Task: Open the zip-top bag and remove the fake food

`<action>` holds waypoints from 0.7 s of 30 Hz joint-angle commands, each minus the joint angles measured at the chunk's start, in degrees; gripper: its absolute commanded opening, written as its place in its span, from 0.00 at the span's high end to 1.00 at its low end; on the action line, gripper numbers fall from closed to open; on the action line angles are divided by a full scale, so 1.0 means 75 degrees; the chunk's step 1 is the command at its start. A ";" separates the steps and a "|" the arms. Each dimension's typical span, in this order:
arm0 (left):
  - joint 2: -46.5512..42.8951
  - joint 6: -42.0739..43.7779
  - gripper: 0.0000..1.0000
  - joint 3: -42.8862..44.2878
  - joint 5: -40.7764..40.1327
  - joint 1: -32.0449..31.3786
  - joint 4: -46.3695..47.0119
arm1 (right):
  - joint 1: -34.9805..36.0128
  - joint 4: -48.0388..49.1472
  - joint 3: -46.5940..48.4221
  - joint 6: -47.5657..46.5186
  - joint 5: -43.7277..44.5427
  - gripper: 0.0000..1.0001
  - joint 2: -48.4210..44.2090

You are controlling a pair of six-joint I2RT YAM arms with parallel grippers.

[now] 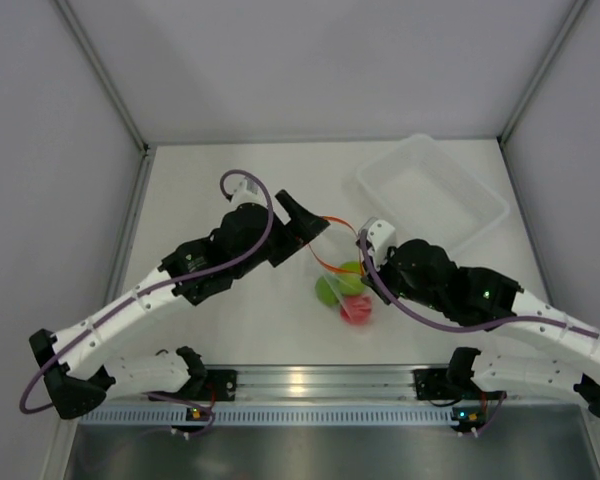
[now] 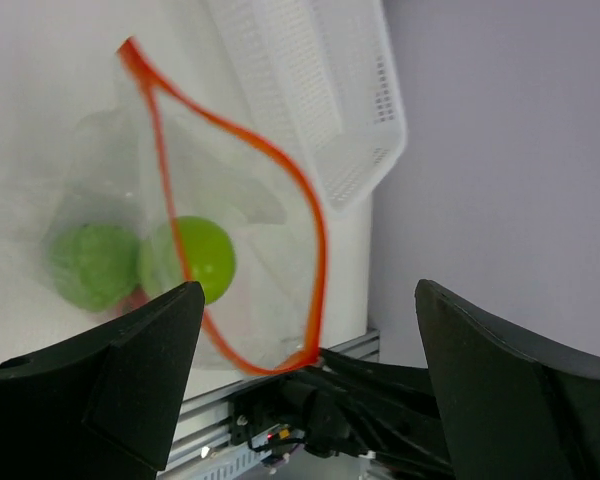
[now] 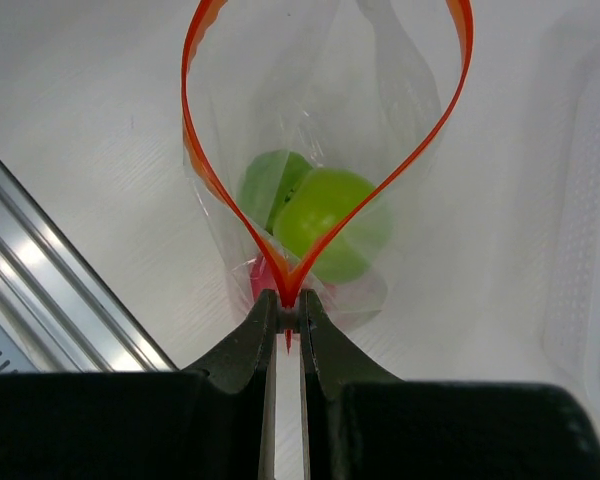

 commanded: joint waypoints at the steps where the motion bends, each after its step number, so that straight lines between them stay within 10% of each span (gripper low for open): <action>1: -0.0208 -0.0626 0.08 -0.0895 0.0180 -0.0019 -0.0140 | 0.0148 0.0693 0.0022 0.0195 0.0459 1.00 -0.0013; 21: 0.0226 -0.0557 0.46 -0.1342 -0.0452 -0.0347 -0.0117 | 0.0534 0.0939 0.0057 0.0277 0.0331 1.00 0.0293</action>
